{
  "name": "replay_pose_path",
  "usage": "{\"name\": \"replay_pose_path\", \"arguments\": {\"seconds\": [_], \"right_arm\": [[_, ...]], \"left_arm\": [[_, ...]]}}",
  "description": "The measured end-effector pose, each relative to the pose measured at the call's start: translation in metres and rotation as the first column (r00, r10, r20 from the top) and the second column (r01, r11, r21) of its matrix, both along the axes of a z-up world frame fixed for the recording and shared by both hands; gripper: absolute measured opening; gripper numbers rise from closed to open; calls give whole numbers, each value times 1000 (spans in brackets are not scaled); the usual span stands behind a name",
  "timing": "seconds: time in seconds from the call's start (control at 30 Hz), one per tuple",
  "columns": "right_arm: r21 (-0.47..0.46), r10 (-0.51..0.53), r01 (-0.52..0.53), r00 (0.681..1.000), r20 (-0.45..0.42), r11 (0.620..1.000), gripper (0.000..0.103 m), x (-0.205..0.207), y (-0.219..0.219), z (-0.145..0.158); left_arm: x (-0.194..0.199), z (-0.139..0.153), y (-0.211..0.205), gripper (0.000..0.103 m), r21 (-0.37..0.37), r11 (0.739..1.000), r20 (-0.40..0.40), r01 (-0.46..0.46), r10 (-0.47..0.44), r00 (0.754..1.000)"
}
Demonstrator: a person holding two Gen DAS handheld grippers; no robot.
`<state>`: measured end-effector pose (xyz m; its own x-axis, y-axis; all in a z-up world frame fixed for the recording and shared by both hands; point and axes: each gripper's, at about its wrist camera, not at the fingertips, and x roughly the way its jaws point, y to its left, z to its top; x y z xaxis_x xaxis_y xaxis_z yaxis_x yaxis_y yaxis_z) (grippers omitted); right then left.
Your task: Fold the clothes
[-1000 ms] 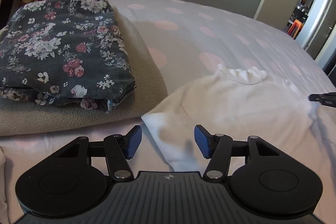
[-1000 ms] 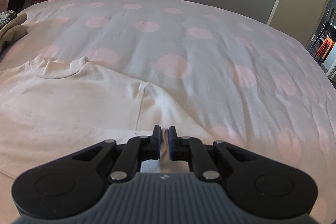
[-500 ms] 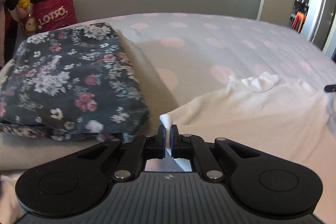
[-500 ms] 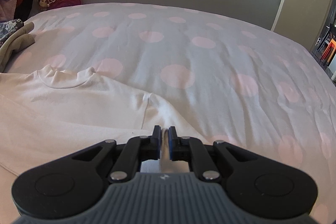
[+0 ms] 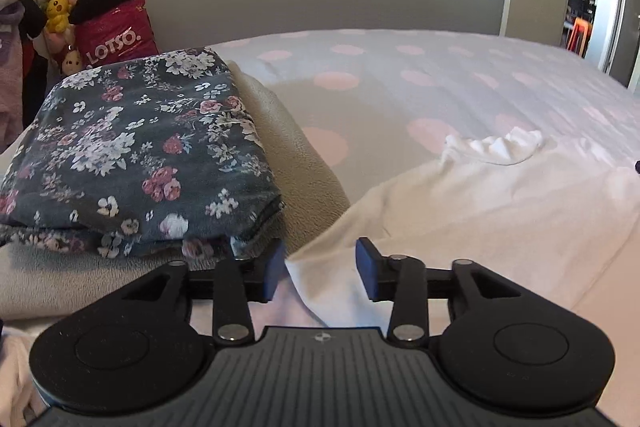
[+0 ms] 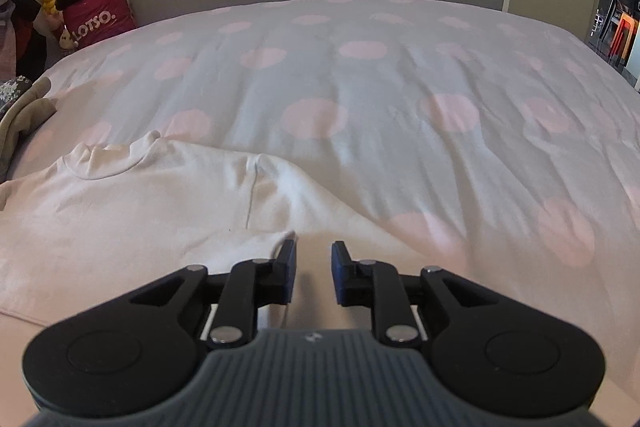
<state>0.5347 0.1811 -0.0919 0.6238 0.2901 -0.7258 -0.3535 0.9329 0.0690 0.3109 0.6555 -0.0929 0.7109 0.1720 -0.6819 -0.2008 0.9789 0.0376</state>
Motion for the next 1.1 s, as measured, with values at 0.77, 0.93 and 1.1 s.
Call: {"name": "replay_pose_path", "arguments": {"seconds": [0.77,0.93,1.1], "right_arm": [[-73,-480,477,876,-42,876,39,-173,-312,79],[-85,-547,541,834,-76,837,39,-174,-353,71],[-73,-546,541,830,-117,838,39,-159,-367,54]], "left_arm": [[-128,56,-107,41,-55,996,-104,-72,66,992],[-140,57,-124,41,-75,994,-117,-74,65,991],[-145,60,-139,41,-84,994,-125,-75,64,990]]}}
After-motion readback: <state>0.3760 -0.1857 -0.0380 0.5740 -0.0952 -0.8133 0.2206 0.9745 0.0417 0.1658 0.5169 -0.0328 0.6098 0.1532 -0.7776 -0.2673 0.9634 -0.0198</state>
